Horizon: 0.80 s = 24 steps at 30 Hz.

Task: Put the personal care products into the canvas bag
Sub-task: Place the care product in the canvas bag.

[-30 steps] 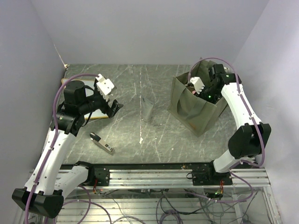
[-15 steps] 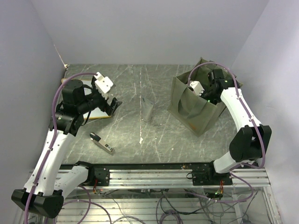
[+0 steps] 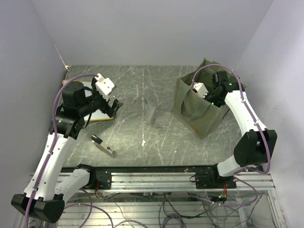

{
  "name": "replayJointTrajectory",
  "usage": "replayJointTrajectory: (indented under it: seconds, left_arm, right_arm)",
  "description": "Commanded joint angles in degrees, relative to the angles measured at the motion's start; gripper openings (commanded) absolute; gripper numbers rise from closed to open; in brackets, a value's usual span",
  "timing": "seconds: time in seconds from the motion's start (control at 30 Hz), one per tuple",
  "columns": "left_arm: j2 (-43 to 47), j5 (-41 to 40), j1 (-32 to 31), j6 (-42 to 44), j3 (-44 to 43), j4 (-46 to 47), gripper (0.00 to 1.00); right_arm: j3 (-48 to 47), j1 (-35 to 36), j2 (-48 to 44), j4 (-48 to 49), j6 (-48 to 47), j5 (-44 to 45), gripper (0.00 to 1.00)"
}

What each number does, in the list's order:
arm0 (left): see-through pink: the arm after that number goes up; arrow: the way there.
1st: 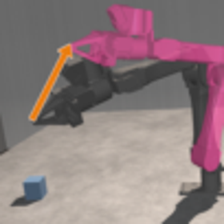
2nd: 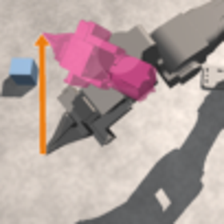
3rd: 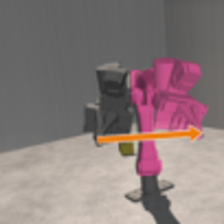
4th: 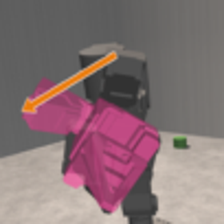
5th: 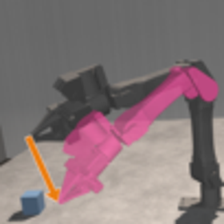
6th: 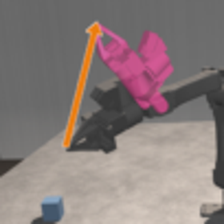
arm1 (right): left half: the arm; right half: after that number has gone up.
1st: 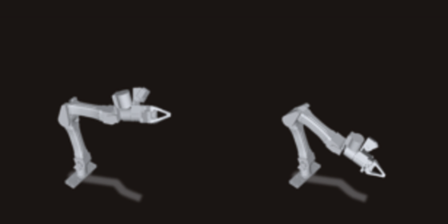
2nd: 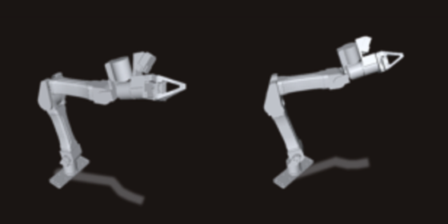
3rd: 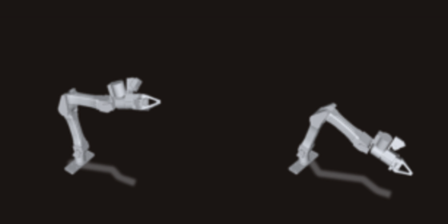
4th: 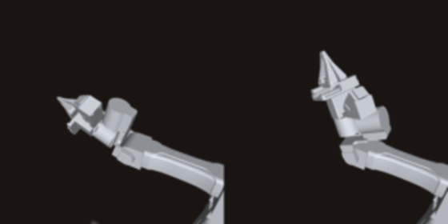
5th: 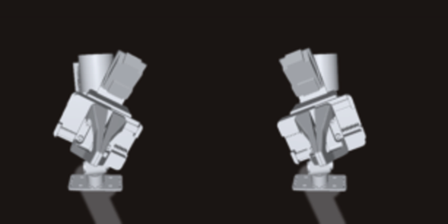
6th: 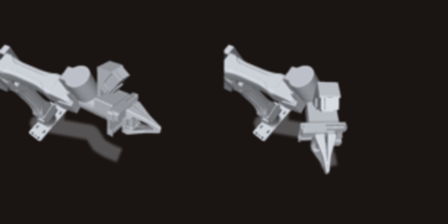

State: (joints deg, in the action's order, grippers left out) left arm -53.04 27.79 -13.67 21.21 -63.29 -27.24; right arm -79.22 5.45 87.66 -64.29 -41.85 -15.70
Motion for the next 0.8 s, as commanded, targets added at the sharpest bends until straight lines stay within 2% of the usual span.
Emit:
replayJointTrajectory:
  seconds: [0.0,0.1,0.23,0.43,0.63,0.77]
  left_arm:
    - [1.21,-1.11,0.58,0.76,-1.83,0.31,0.99]
    - [1.31,-1.76,0.58,-0.06,-1.83,0.62,0.99]
    - [1.31,-2.0,0.58,-0.35,-2.1,0.26,0.99]
    - [0.74,-2.99,0.58,-0.42,-3.07,-1.76,0.99]
    - [1.32,-4.08,0.58,0.47,-3.78,-3.79,0.99]
    - [2.0,-4.36,0.58,0.05,-3.43,-4.03,0.99]
  right_arm:
    - [-2.06,-0.06,-3.27,-1.98,3.13,-3.02,0.29]
    - [-2.34,-0.02,-3.65,-1.75,3.83,-3.49,0.38]
    - [-2.0,-0.05,-4.51,-1.12,4.76,-4.11,0.45]
    - [-2.54,-0.09,-6.97,0.6,6.67,-3.84,0.63]
    - [-3.73,-0.1,-8.54,1.8,8.8,-3.57,0.71]
    - [-5.09,-0.07,-8.77,1.8,9.51,-3.12,0.73]
